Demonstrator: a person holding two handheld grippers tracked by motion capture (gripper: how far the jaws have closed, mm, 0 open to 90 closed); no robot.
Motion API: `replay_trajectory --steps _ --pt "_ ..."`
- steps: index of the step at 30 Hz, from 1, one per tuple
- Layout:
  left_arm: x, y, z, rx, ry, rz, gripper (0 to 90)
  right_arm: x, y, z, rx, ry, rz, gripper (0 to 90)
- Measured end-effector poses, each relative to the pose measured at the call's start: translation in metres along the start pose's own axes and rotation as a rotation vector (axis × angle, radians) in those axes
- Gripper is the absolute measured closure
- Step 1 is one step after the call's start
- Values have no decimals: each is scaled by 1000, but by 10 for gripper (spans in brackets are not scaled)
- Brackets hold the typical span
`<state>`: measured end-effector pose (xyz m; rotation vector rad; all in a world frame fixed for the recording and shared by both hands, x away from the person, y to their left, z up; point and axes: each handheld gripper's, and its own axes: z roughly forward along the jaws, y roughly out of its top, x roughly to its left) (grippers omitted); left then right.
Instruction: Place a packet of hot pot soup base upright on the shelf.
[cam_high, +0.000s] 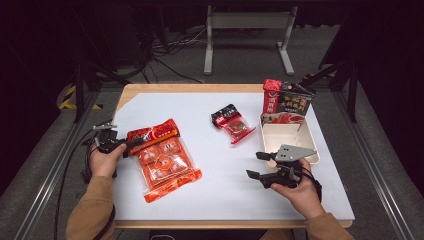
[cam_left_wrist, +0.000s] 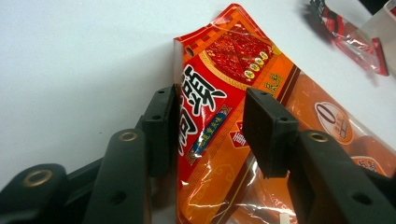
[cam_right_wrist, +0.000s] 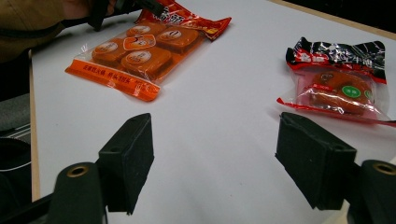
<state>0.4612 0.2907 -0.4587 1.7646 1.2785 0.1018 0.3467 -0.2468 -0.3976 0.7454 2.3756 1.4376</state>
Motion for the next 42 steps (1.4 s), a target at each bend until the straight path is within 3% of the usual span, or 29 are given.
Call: replay_trajectory --steps 3,5,10,15,20,28,34,42 --pt "-1 0 0 -1 32 18 687 0 0 1 2 1 1 283" --pt "-2 -1 2 28 39 29 763 1 0 1 3 1 -2 283" --pt "-5 -1 5 69 54 30 862 1 0 0 2 1 -1 283" --pt "-7 0 3 57 56 41 900 0 0 0 2 1 -2 283" --pt "-11 3 -5 13 38 50 900 0 0 0 -2 -1 1 283" --pt "-31 15 -23 -71 24 123 900 1 2 -2 -27 29 -26 399" --pt "-54 25 -41 -151 -6 184 900 2 2 -1 -32 34 -24 412" --pt "-81 36 -60 -214 -52 253 900 2 4 -1 -40 37 -24 438"
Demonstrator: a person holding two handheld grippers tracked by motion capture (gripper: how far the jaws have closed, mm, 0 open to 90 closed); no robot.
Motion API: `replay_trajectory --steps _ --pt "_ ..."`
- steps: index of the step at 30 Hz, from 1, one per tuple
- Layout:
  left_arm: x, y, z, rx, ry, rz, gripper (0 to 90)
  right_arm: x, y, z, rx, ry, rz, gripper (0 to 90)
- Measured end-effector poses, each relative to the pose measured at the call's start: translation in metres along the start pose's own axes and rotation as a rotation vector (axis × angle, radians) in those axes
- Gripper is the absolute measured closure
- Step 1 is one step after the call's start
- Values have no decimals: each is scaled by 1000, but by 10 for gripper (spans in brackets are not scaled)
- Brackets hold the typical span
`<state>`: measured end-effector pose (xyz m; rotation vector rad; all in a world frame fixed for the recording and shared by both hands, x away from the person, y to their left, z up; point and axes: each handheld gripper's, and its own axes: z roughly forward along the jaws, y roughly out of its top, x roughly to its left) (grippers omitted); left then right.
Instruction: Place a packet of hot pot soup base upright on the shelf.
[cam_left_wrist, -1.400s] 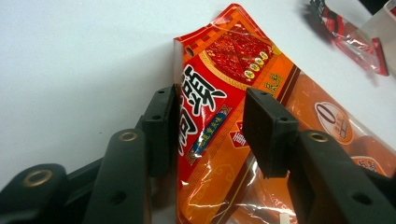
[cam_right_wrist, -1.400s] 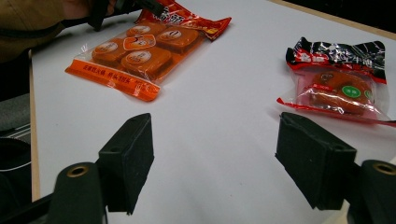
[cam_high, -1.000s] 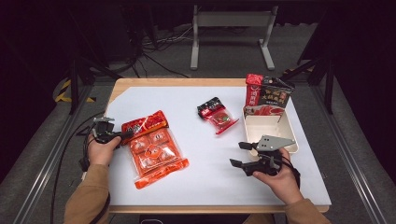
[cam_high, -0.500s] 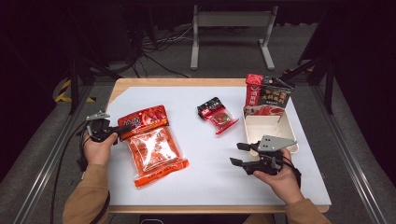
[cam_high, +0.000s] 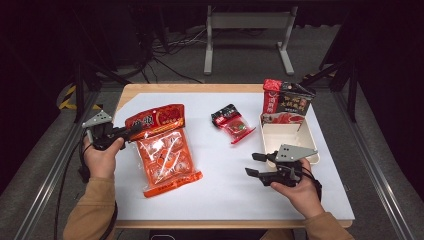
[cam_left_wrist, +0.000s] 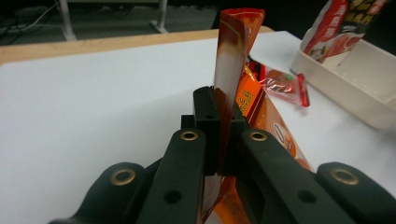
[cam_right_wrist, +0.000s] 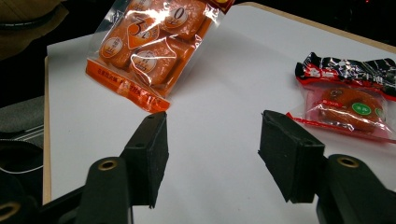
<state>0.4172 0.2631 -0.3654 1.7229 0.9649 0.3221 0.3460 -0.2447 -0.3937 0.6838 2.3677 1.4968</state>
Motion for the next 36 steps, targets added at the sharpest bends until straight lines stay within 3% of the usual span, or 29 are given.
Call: replay_trajectory --steps 18,25,36 --pt "-45 27 -22 -50 -100 118 900 6 7 1 -35 26 -11 480" --pt "-69 36 -28 -73 -154 199 900 6 10 2 -43 59 14 461" --pt "-100 45 -34 -104 -223 294 900 9 21 4 -74 72 -7 432"
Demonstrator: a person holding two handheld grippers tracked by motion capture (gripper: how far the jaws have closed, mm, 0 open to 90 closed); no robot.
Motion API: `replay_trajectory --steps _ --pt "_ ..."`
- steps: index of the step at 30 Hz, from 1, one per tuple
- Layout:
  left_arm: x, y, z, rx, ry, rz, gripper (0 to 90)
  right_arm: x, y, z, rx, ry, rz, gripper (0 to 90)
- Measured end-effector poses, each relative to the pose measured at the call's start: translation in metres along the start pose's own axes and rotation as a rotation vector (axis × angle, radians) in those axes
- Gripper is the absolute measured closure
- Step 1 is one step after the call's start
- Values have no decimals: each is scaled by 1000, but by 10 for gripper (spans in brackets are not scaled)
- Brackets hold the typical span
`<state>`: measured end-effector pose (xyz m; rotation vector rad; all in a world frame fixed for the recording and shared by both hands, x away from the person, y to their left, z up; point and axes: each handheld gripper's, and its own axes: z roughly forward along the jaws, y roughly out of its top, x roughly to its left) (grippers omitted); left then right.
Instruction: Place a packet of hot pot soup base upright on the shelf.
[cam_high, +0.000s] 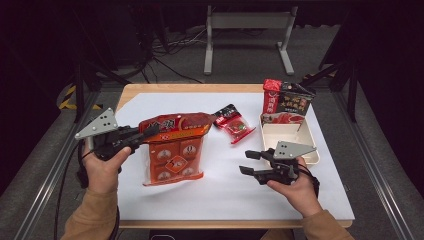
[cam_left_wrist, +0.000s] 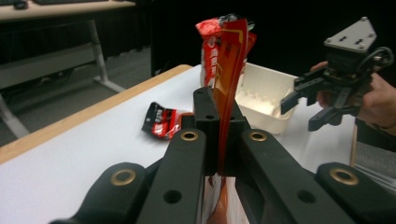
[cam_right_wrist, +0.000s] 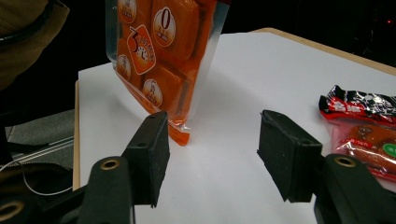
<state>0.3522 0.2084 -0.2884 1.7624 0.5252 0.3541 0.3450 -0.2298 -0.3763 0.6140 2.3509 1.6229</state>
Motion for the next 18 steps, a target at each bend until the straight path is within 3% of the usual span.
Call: replay_trajectory --steps 7,18 --pt "-11 6 2 -15 -41 32 900 3 7 9 -10 21 -16 403" --pt "-24 16 6 -44 -64 83 900 4 24 32 -26 54 -59 336"
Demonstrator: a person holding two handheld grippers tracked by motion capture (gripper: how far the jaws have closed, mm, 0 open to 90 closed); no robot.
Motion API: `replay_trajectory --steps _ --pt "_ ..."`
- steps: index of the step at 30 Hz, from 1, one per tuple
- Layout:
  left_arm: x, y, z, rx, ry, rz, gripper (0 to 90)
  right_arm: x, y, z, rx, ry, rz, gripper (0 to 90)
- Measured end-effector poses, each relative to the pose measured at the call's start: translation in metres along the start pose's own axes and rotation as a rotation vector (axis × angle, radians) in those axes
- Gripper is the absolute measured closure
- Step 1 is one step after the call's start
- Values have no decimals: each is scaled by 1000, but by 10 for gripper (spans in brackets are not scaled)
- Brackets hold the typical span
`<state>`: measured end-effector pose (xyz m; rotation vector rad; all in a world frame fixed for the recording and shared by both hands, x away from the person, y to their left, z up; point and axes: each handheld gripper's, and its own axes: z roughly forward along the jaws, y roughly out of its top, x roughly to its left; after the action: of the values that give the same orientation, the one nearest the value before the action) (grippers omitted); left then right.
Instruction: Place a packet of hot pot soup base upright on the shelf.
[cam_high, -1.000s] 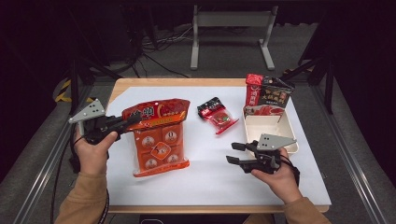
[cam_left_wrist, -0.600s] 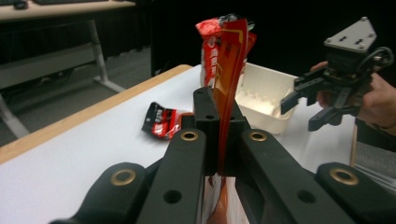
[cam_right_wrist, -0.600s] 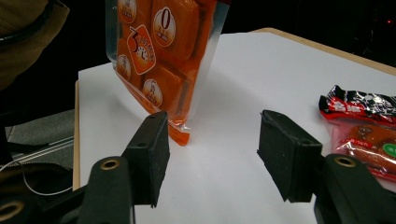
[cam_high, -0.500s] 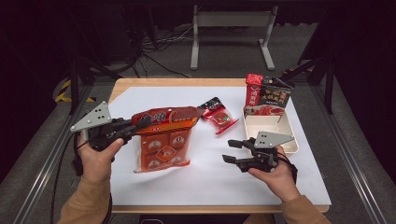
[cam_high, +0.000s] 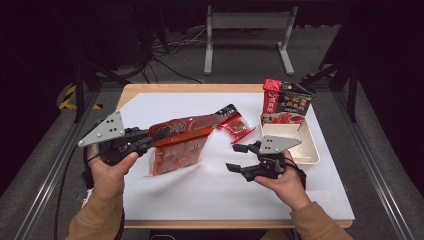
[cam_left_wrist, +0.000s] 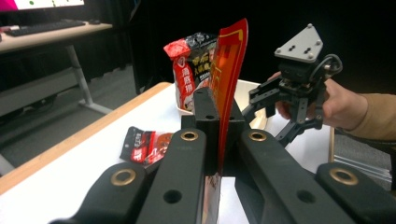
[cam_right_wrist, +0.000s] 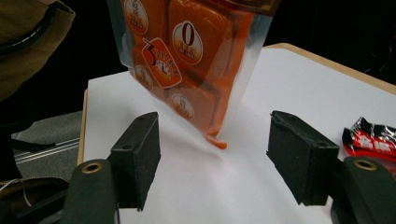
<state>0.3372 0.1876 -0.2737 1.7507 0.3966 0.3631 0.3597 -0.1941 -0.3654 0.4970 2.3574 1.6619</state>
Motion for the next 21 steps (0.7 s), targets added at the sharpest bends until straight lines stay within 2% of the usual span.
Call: replay_trajectory --steps 6,12,16,21 --pt "-8 5 7 -19 -48 3 900 -2 10 14 -15 31 -12 290" --pt "-20 14 23 -16 -108 23 900 -1 10 26 -39 91 -1 244" --pt "-23 16 30 -20 -130 17 900 1 7 30 -87 122 -5 223" --pt "-24 15 38 -15 -146 17 900 1 6 35 -91 136 -9 210"
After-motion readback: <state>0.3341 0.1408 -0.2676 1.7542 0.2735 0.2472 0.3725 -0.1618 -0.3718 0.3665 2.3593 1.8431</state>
